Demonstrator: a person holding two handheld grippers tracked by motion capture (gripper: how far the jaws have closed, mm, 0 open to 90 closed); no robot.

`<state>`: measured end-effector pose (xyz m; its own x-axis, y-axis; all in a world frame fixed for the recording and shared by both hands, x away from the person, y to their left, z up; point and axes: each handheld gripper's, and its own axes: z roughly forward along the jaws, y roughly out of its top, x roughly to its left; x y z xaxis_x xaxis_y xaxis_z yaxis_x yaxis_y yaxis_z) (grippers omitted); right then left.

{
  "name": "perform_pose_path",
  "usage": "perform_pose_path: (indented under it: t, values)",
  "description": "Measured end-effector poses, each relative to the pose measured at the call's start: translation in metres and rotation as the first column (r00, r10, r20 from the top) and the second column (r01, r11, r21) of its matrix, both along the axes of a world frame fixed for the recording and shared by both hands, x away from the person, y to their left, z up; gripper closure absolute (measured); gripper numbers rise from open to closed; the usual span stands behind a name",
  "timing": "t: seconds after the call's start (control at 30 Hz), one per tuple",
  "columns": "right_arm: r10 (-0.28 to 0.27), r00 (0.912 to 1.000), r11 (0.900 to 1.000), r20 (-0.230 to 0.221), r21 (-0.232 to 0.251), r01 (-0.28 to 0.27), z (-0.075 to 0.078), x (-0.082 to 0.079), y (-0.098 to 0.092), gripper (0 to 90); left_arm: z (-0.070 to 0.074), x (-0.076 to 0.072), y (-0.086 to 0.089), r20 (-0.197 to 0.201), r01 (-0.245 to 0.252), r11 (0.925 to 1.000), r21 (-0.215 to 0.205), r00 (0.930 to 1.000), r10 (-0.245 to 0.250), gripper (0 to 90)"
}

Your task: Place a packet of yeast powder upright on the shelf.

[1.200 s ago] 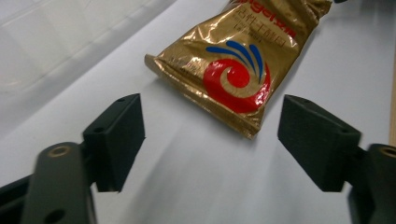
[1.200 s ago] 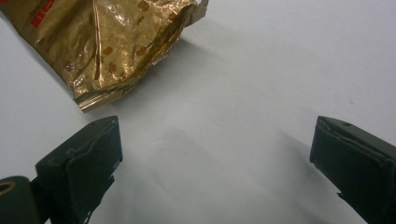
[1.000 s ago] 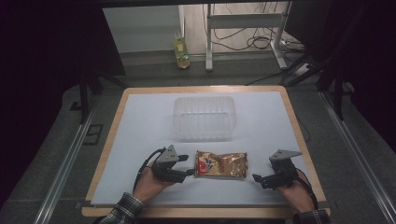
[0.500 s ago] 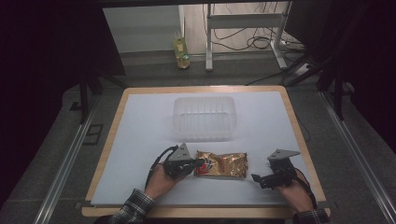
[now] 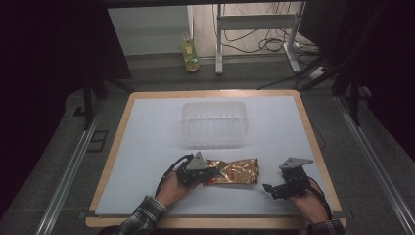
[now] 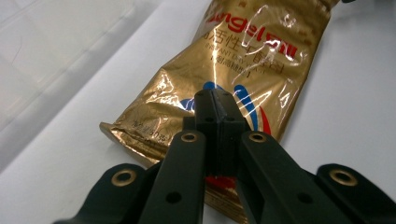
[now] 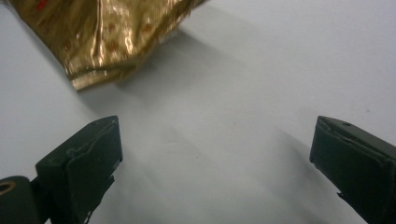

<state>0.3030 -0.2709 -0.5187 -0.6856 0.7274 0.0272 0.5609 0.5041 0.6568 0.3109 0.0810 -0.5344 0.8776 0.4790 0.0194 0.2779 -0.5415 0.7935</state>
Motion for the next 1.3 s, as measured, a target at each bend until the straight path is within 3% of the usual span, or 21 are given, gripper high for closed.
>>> perform_pose_path:
  t: [0.17,0.8,1.07,1.13,1.17,1.3]
  values:
    - [0.009,0.9999,1.000,-0.004,0.003,-0.009,0.000,-0.001,0.002,2.6,-0.001,-0.002,0.003,0.007,-0.009,0.9999,0.014,0.9999,0.008,89.9]
    - [0.081,0.9963,0.996,-0.027,0.045,-0.080,0.001,-0.004,0.017,2.5,-0.003,-0.001,0.007,-0.030,-0.026,0.9996,0.007,0.9992,0.026,89.9]
    - [0.129,0.9907,0.988,-0.043,0.091,-0.125,0.001,-0.005,0.027,2.6,-0.005,-0.002,0.007,-0.028,-0.032,0.9989,0.034,0.9991,0.033,89.9]
    - [0.141,0.9886,0.984,-0.053,0.117,-0.134,0.001,-0.003,0.031,2.6,-0.006,-0.002,0.007,-0.039,-0.032,0.9989,0.036,0.9987,0.033,90.0]
    - [0.146,0.9876,0.983,-0.058,0.123,-0.138,0.001,-0.003,0.033,2.6,-0.009,-0.003,0.006,-0.034,-0.029,0.9972,0.070,0.9989,0.032,89.9]
    - [0.177,0.9796,0.975,-0.096,0.151,-0.161,0.001,0.003,0.047,2.6,-0.009,-0.003,0.007,-0.039,-0.032,0.9971,0.069,0.9987,0.034,89.9]
